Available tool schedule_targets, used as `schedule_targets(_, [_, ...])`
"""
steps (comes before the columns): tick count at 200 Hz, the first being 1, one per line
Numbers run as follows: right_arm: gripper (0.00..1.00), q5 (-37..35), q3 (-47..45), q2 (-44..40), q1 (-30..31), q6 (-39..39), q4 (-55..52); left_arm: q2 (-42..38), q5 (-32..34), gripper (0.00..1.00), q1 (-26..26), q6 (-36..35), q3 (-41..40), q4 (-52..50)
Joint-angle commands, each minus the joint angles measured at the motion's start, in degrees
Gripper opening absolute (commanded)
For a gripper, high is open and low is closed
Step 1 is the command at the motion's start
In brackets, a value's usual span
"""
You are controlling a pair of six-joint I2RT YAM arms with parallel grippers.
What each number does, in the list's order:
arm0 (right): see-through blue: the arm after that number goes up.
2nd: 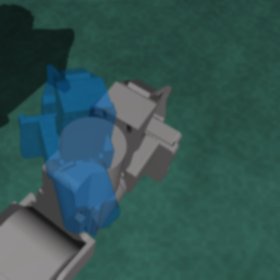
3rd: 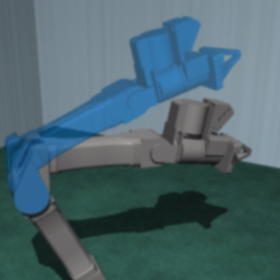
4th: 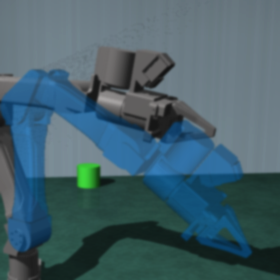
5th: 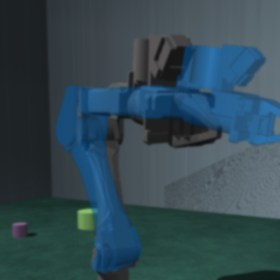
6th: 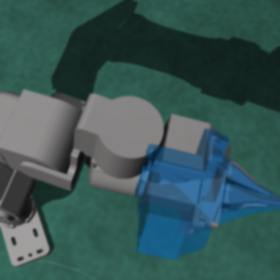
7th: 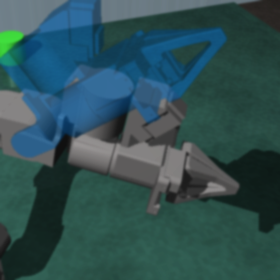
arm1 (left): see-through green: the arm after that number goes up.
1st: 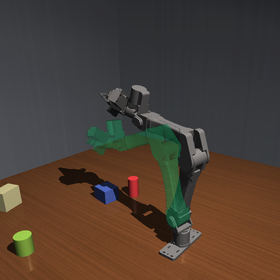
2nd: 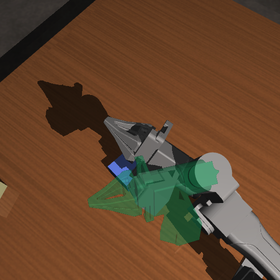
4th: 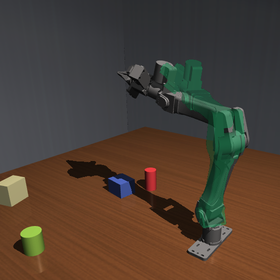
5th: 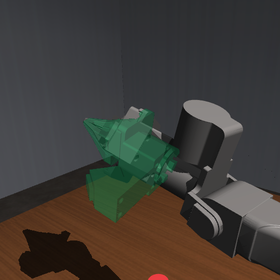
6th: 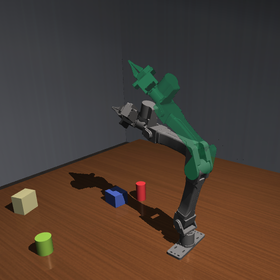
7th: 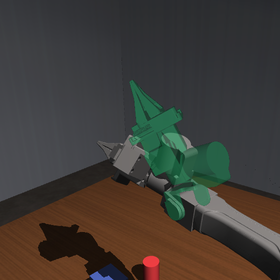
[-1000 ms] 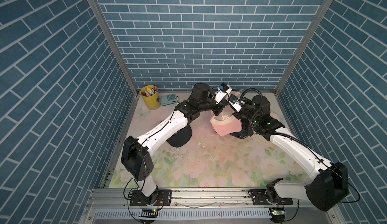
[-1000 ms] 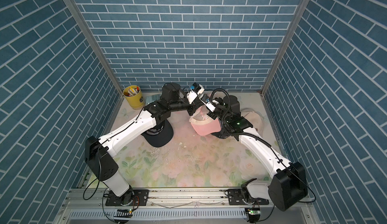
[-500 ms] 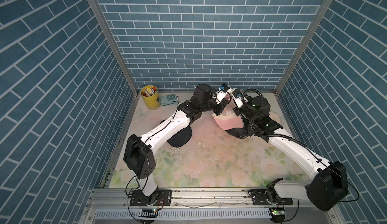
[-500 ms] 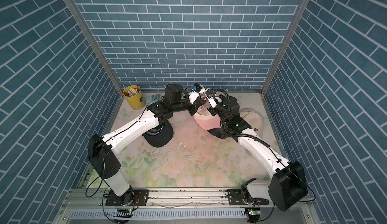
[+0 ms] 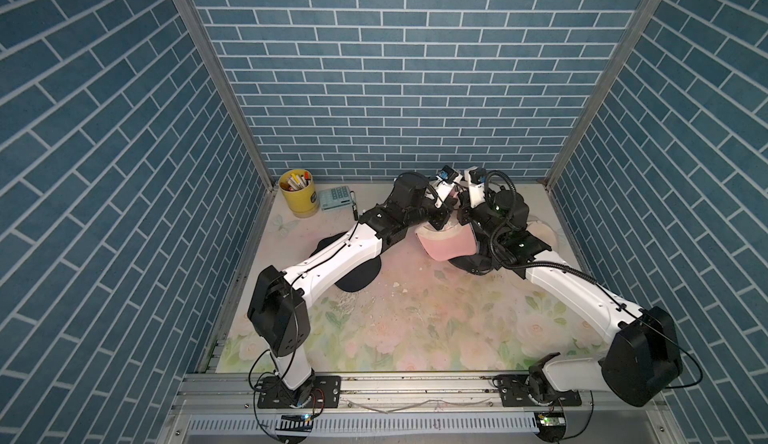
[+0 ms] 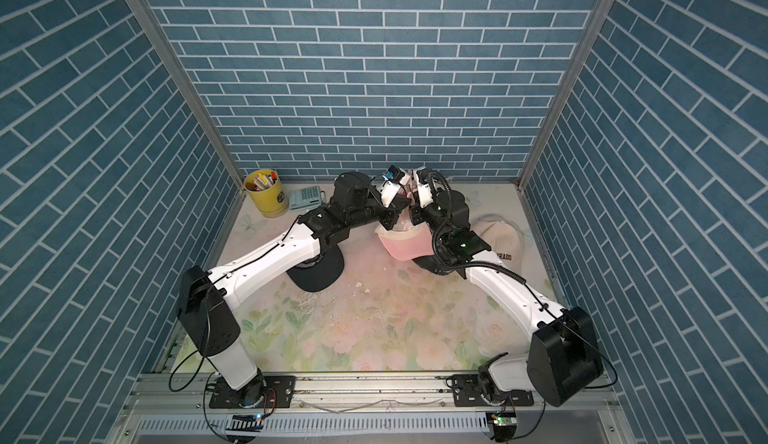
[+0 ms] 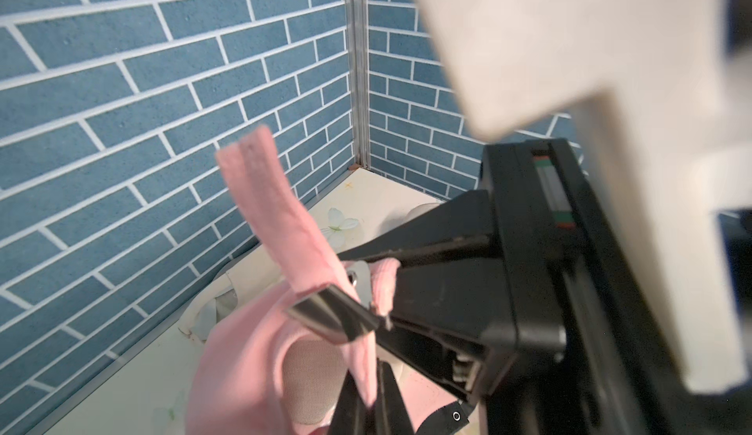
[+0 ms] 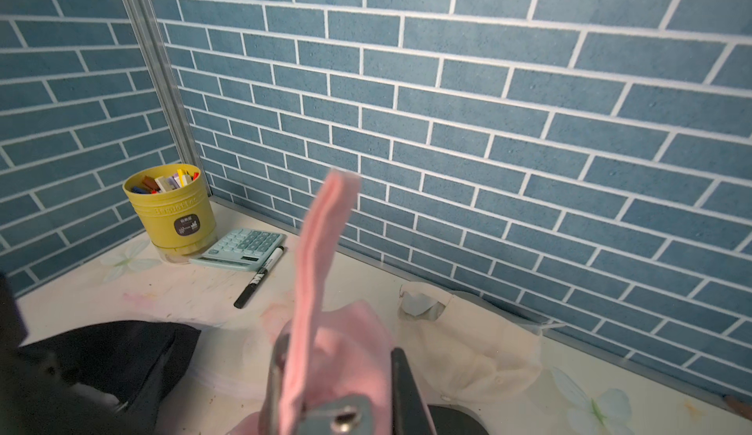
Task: Open the adjustable buckle of the baseball cap
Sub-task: Pull the adjustable strap on the baseball cap.
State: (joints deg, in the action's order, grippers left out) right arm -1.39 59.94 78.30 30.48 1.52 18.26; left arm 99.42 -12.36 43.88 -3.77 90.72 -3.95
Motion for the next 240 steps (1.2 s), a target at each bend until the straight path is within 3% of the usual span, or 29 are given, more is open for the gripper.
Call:
schedule_targets(1, [0.00, -3.2, -0.1, -0.2, -0.9, 9.1, 9.7, 0.2, 3.4, 0.07, 1.3, 1.5, -1.9, 0.9])
schedule_targets(50, [0.00, -3.5, -1.5, -0.2, -1.3, 11.6, 12.1, 3.0, 3.5, 0.08, 3.8, 1.6, -0.4, -2.8])
schedule_targets(58, [0.00, -2.6, -1.5, -0.4, -1.3, 9.8, 11.5, 2.4, 3.5, 0.12, 3.9, 1.7, -0.7, -2.1])
schedule_targets(73, [0.00, 0.2, -1.2, -0.8, -1.4, 4.2, 9.6, 0.7, 4.7, 0.32, 3.6, 1.3, -1.9, -0.4])
schedule_targets(85, [0.00, 1.7, -1.0, -1.2, -1.3, -0.2, 7.6, -0.8, 4.9, 0.34, 2.9, 0.8, -2.1, 0.3])
schedule_targets(114, [0.00, 1.6, -0.7, -2.2, -1.5, -3.4, 5.8, -2.2, 1.9, 0.23, 1.6, -0.2, -2.5, 0.3])
schedule_targets(156, [0.00, -3.1, -0.3, -2.6, -1.7, 1.3, 8.4, 0.9, 3.6, 0.00, 2.0, 0.6, -3.8, -2.9])
schedule_targets(220, [0.00, -9.6, 0.5, -3.2, -2.7, 9.8, 10.1, -1.6, 11.3, 0.00, 3.8, 0.0, -9.8, 1.3])
schedule_targets(240, [0.00, -11.2, 2.7, -2.6, -2.7, 10.5, 6.2, -3.2, 17.9, 0.02, 2.8, 1.6, -11.3, 3.8])
